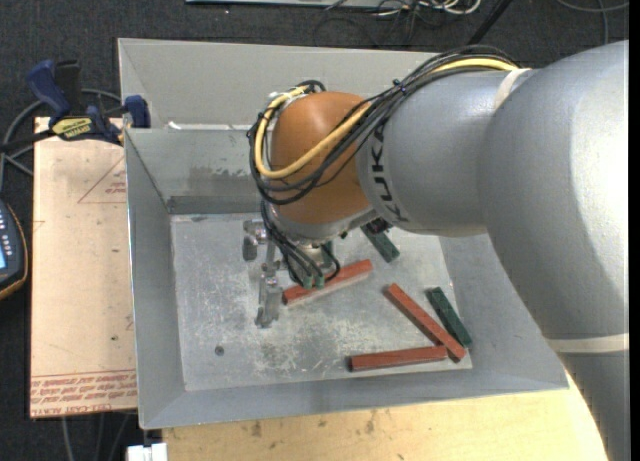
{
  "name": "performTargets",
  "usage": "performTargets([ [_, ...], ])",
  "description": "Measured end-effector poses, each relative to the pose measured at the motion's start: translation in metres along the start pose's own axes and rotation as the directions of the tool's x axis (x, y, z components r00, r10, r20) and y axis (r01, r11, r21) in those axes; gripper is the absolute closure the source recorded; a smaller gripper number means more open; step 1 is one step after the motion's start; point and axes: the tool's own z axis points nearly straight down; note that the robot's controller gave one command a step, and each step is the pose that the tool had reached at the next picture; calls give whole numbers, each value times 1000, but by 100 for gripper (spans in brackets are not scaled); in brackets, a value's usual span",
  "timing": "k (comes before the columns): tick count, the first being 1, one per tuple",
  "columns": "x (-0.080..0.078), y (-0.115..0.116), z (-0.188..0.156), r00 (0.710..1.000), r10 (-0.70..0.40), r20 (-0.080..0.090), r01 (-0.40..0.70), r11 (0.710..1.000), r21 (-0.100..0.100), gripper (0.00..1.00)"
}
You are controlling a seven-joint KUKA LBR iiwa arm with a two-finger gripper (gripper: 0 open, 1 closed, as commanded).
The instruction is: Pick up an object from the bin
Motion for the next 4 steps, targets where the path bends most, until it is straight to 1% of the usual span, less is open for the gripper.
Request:
performTargets([
  [1, 0, -86, 45, 1000, -10, 4, 10, 1000, 1, 0],
  [2, -1, -80, 42, 1000, -16, 9, 16, 1000, -4, 100],
  [3, -55, -78, -24, 934, -358, 18, 358, 934, 2, 100],
  [4, -61, -93, -120, 937, -348, 21, 348, 937, 4, 100],
])
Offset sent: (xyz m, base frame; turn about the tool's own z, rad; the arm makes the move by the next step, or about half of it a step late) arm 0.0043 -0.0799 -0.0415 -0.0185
